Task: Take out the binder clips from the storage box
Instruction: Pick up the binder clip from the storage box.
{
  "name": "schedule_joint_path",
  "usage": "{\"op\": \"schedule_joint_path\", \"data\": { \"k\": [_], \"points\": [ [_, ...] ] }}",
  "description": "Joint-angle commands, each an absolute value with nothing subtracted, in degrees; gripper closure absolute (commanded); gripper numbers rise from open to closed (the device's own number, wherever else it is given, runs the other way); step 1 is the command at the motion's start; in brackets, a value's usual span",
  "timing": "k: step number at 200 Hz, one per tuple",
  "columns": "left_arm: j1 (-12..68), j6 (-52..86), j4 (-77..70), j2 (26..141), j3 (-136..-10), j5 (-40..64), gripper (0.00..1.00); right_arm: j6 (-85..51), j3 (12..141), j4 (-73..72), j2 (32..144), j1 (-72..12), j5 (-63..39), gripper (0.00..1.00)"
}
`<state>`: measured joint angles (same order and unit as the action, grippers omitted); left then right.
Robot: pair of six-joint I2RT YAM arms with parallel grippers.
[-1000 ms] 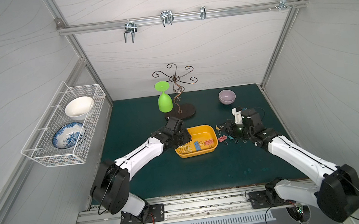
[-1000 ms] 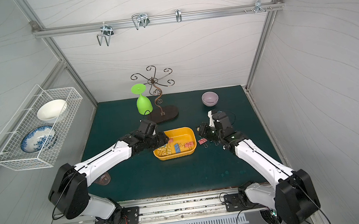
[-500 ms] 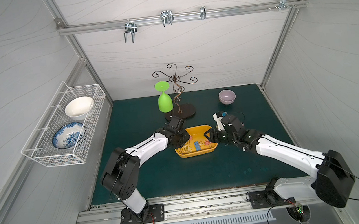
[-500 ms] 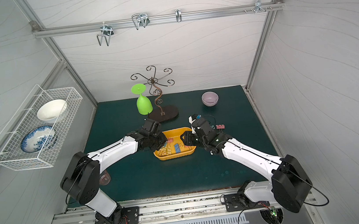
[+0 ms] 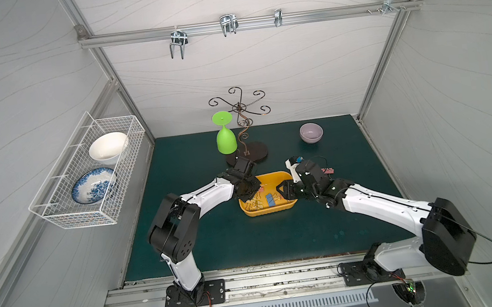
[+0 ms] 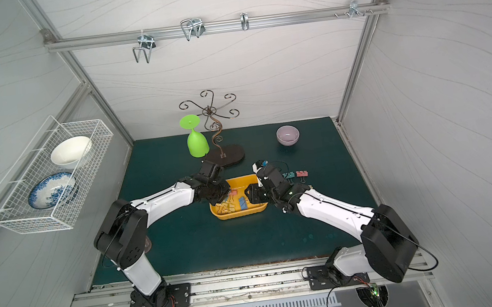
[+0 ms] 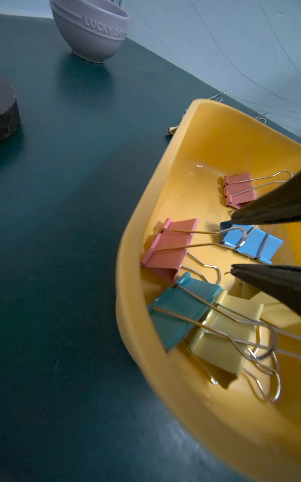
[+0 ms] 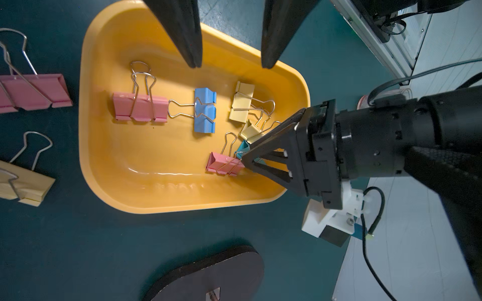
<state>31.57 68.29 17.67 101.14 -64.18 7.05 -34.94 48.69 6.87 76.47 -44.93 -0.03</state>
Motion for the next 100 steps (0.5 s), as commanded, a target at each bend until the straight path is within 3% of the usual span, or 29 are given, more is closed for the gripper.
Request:
{"op": "schedule_joint_path", "data": {
  "k": [1, 69, 100],
  "points": [
    [31.2, 70.0, 16.2, 102.7, -66.7, 7.7, 0.71, -35.2, 49.1, 6.9, 77.3, -45.2, 0.3, 0.6],
    [31.0, 72.7, 12.8, 103.3, -65.5, 11.2, 0.95, -36.6, 48.4, 7.9, 77.0, -45.3, 1.4, 0.6],
    [31.0, 73.4, 11.7, 102.7, -65.4, 12.9, 0.99, -37.0, 48.5, 8.3, 76.6, -45.3, 1.8, 0.6]
  ]
}}
